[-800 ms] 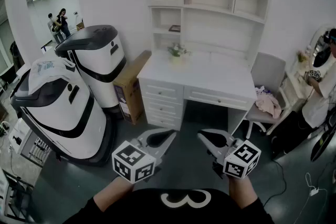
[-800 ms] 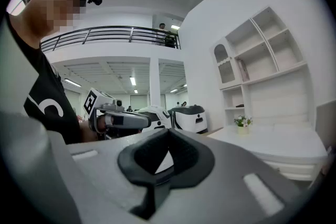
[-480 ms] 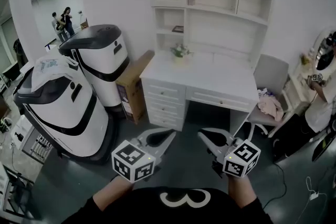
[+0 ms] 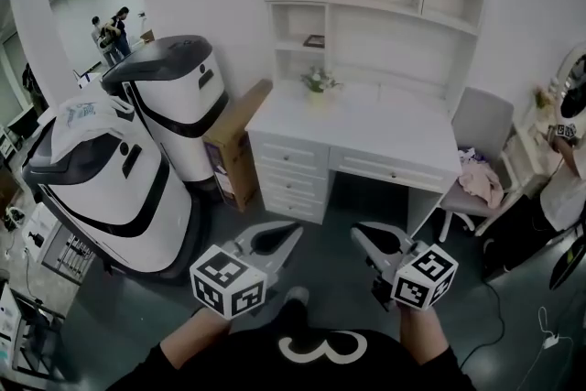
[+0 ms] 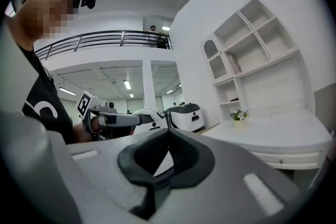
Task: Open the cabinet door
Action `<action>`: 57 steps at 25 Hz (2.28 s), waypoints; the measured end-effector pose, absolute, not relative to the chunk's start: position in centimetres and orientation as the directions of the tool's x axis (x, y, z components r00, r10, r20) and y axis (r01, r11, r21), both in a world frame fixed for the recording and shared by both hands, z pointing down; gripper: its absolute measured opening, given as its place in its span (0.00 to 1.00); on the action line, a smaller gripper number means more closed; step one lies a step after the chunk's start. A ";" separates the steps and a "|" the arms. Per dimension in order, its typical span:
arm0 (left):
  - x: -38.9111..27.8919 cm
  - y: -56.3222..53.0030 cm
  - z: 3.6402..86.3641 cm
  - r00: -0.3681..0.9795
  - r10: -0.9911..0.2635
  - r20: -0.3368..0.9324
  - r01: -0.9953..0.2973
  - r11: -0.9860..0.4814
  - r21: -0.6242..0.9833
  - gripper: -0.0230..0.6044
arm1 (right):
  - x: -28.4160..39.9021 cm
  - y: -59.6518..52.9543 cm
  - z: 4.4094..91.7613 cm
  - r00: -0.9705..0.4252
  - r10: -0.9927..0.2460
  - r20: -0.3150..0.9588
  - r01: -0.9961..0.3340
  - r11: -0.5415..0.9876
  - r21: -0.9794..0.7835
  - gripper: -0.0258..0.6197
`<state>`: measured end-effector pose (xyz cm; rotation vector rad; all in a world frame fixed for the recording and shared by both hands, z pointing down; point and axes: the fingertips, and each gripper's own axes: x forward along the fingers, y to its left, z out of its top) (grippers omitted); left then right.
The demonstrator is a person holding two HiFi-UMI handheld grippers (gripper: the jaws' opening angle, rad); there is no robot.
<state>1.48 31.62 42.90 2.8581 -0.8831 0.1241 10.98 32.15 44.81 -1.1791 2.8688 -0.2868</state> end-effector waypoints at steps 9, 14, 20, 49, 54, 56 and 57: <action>2.6 23.5 45.8 0.841 -0.522 0.143 -0.539 -0.830 0.140 0.05 | 12.2 24.3 47.2 -0.703 -0.709 0.058 -0.704 0.682 -0.195 0.03; 3.0 15.3 46.3 0.852 -0.501 0.151 -0.521 -0.840 0.152 0.05 | 12.4 16.2 47.4 -0.694 -0.716 0.070 -0.713 0.671 -0.203 0.03; 3.2 1.5 46.5 0.860 -0.483 0.167 -0.508 -0.842 0.180 0.05 | 12.7 2.5 47.2 -0.687 -0.722 0.084 -0.718 0.657 -0.229 0.03; 7.8 -33.3 40.6 0.905 -0.415 0.093 -0.424 -0.897 0.129 0.05 | 17.4 -32.1 41.1 -0.672 -0.736 0.079 -0.740 0.664 -0.112 0.03; 9.5 -37.6 36.5 0.895 -0.444 0.048 -0.445 -0.896 0.011 0.05 | 19.1 -36.2 38.7 -0.695 -0.716 0.071 -0.719 0.692 -0.068 0.03; 9.7 -39.4 34.1 0.886 -0.464 0.014 -0.463 -0.886 -0.037 0.05 | 19.8 -37.5 37.4 -0.706 -0.705 0.065 -0.708 0.705 -0.045 0.03; 9.9 -40.3 32.8 0.882 -0.470 -0.004 -0.470 -0.881 -0.057 0.05 | 20.2 -38.1 36.6 -0.712 -0.700 0.061 -0.702 0.711 -0.031 0.03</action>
